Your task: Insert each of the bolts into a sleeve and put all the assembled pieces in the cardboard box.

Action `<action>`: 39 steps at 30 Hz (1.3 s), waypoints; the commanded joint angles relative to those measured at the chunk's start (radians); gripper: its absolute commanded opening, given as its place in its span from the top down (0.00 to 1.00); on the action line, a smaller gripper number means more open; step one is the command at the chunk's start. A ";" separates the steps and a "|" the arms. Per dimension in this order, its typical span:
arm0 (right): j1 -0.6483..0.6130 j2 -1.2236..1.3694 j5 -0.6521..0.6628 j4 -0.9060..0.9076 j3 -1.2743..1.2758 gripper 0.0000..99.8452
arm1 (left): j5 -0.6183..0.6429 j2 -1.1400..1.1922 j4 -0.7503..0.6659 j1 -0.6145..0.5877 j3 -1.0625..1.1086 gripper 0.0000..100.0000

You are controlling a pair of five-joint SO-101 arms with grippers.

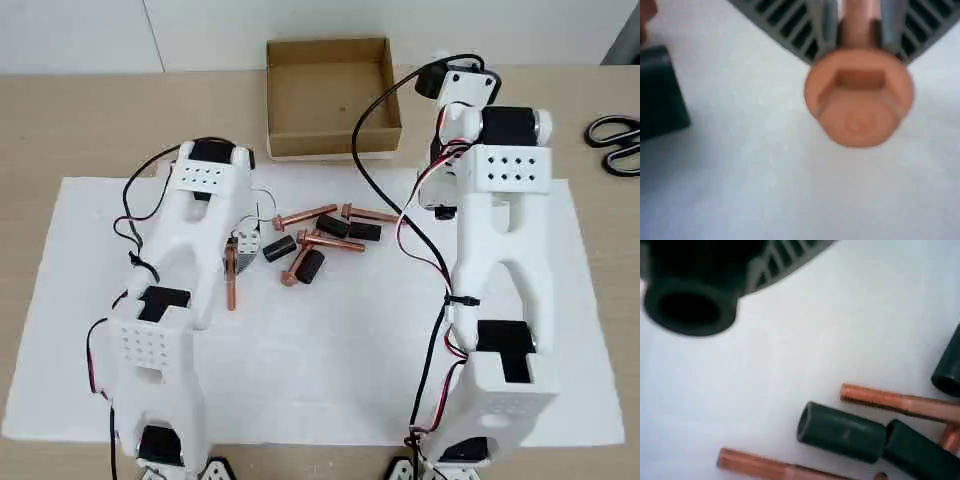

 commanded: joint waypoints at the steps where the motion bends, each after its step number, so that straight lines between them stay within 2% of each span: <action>1: 0.002 -0.044 0.011 0.007 -0.003 1.00 | -0.138 -0.009 0.021 -0.041 -0.044 0.99; 9: -0.001 -0.044 0.011 0.005 -0.003 1.00 | -0.311 -0.006 0.021 -0.101 -0.041 0.99; 14: -0.001 -0.044 0.011 0.005 -0.003 1.00 | -0.336 -0.015 0.021 -0.095 -0.045 0.99; 19: -0.001 -0.044 0.011 0.005 -0.003 1.00 | -0.336 -0.015 0.021 -0.095 -0.045 0.91; 39: 0.002 -0.042 0.011 0.005 -0.003 1.00 | -0.336 -0.006 -0.005 -0.097 -0.101 0.91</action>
